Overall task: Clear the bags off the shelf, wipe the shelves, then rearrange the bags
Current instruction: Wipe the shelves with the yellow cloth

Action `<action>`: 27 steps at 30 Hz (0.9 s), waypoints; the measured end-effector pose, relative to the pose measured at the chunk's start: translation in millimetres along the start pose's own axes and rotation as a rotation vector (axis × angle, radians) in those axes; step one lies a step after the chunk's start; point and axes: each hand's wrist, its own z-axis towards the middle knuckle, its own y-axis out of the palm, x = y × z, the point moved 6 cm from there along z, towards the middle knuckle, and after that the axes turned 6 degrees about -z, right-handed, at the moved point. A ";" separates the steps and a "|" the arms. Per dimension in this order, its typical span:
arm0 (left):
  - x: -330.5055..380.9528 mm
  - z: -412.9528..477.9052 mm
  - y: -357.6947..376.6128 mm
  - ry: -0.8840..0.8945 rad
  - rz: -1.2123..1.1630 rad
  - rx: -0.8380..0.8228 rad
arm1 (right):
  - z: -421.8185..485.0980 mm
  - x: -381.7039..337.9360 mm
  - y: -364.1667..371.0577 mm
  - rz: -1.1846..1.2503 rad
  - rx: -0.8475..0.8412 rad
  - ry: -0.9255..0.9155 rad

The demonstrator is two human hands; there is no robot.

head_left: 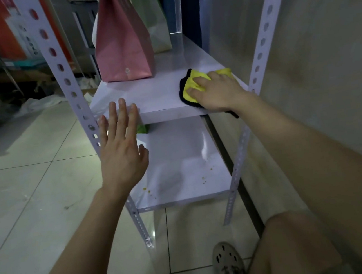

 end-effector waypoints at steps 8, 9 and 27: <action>30.8 -59.0 1.9 0.201 -0.167 0.004 | -64.0 -19.7 7.7 -0.082 0.394 -0.067; 30.9 -64.8 3.7 0.211 -0.177 -0.035 | -72.5 -24.7 11.2 -0.089 0.450 -0.079; -117.6 -138.9 38.8 -0.481 0.014 -0.775 | -126.3 -97.7 274.1 0.371 0.090 -0.071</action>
